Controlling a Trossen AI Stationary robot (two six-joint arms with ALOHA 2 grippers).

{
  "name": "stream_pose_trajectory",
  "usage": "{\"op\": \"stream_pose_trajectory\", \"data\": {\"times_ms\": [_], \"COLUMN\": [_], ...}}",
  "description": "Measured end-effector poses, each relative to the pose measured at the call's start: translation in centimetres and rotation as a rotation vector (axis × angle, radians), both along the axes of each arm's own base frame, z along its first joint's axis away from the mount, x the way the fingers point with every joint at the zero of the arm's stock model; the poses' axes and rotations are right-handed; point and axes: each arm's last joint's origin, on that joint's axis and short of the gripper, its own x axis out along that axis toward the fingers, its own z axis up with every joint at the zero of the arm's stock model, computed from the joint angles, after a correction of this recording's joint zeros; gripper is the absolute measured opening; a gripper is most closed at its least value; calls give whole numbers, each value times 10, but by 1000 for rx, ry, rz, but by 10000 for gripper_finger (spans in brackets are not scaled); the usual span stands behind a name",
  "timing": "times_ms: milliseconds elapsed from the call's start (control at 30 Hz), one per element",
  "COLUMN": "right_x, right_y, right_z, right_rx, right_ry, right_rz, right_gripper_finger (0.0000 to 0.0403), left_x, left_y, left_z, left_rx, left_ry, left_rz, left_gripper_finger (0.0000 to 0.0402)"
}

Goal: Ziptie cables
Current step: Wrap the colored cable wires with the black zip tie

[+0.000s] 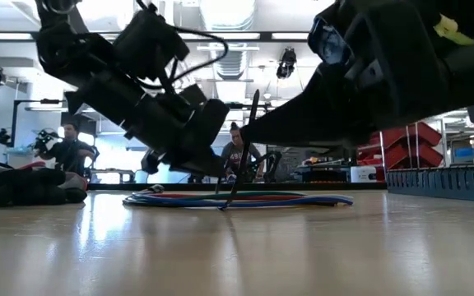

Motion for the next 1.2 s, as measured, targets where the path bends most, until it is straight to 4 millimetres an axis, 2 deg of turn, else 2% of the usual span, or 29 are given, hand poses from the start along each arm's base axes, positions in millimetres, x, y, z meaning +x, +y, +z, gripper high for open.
{"op": "stream_pose_trajectory", "data": {"times_ms": [233, 433, 567, 767, 967, 1200], "right_x": [2, 10, 15, 18, 24, 27], "right_y": [-6, -34, -50, -58, -63, -69], "right_z": [14, 18, 18, 22, 23, 21], "right_rx": [171, 445, 544, 584, 602, 623], "right_ry": [36, 172, 213, 221, 279, 334], "right_rz": [-18, 40, 91, 155, 211, 234], "right_gripper_finger": [0, 0, 0, 0, 0, 0], "left_x": [-2, -8, -13, -19, -8, -1], "left_y": [-34, -84, -107, -118, -124, -129], "left_z": [8, 25, 29, 16, 4, 3], "left_rx": [221, 519, 623, 709, 789, 872], "left_ry": [-20, -111, -106, -22, 44, 86], "left_rz": [-78, -272, -343, -386, -423, -427], "left_gripper_finger": [0, 0, 0, 0, 0, 0]}}
